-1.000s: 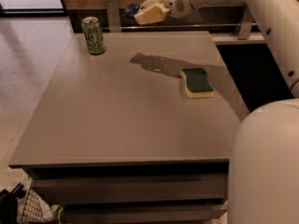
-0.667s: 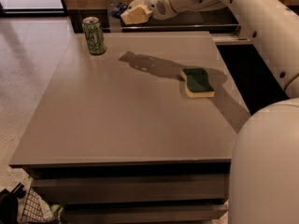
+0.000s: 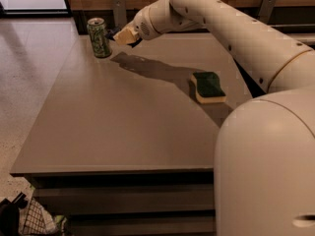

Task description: Move rxbar blueberry near green can

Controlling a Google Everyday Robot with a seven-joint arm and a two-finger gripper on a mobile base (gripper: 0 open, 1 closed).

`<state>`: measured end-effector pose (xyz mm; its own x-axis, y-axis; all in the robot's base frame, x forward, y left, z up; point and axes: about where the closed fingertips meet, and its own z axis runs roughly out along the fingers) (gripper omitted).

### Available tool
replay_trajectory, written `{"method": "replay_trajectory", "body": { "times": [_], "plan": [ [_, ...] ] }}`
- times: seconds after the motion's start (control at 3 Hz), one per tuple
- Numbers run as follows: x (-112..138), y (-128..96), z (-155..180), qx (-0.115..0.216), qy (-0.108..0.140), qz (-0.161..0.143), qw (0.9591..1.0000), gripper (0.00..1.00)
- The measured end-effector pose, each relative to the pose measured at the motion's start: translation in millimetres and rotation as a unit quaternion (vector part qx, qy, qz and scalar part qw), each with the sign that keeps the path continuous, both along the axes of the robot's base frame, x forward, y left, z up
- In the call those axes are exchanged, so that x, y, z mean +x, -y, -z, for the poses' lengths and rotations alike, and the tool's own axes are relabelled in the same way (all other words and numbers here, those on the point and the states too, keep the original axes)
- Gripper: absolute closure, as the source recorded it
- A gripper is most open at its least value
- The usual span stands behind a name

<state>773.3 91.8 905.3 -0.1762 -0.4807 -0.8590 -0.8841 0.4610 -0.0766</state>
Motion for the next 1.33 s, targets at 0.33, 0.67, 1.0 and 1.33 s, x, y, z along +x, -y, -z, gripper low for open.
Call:
{"method": "replay_trajectory", "body": {
  "times": [0.33,0.67,1.0,1.33],
  "plan": [
    [7.4,-9.3,27.5,-0.009,-0.023,0.01,0.9996,1.0],
    [8.0,-2.4,49.6,-0.012,-0.038,0.028,0.9988,1.0],
    [7.2,-6.0,52.1,-0.013,-0.04,0.025,0.9988,0.82],
    [6.8,-8.7,54.0,-0.013,-0.041,0.023,0.9988,0.59]
  ]
}}
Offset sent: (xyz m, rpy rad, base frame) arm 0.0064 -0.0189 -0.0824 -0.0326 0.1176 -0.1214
